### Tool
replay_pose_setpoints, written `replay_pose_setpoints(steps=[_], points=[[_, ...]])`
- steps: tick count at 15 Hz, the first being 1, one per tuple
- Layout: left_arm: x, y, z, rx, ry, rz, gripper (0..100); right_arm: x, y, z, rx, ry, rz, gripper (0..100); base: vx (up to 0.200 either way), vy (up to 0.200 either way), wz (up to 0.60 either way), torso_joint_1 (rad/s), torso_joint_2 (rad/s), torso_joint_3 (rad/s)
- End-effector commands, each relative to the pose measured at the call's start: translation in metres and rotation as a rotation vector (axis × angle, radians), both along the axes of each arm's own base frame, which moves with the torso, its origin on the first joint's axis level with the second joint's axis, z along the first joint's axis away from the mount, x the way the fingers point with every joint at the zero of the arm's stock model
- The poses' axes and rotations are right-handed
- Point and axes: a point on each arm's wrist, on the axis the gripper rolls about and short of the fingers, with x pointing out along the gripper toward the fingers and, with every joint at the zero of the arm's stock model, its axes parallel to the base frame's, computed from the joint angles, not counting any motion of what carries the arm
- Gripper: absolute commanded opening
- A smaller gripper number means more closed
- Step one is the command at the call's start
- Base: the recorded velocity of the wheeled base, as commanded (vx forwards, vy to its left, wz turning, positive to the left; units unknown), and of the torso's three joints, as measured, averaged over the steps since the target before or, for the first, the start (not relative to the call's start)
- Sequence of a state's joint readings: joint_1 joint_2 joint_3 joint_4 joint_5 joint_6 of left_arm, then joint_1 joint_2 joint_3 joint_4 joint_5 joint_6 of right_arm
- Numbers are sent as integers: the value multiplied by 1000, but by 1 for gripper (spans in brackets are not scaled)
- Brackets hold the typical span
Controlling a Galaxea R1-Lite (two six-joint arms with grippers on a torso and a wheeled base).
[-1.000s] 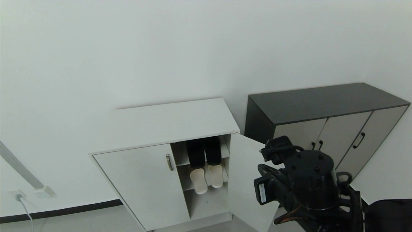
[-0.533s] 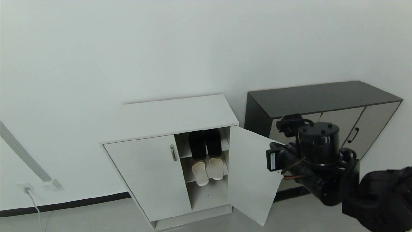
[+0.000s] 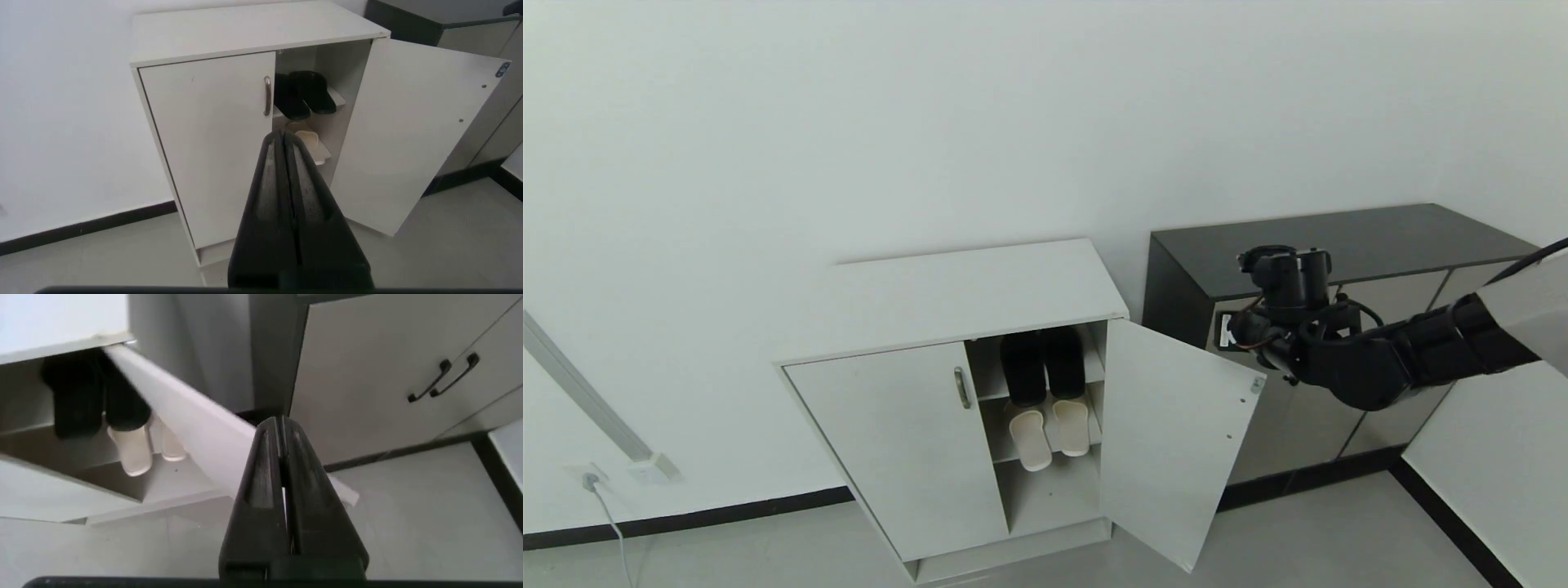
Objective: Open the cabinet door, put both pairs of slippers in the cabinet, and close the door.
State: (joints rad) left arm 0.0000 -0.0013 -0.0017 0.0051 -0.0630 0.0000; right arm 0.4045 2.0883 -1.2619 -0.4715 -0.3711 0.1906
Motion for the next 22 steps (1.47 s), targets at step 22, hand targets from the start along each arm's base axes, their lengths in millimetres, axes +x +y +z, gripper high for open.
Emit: replay_pose_setpoints(steps=[22], points=[[0, 0, 0, 2, 2, -1, 0, -25, 47, -45, 53, 89, 108, 0, 0, 0, 0, 0, 0, 0]])
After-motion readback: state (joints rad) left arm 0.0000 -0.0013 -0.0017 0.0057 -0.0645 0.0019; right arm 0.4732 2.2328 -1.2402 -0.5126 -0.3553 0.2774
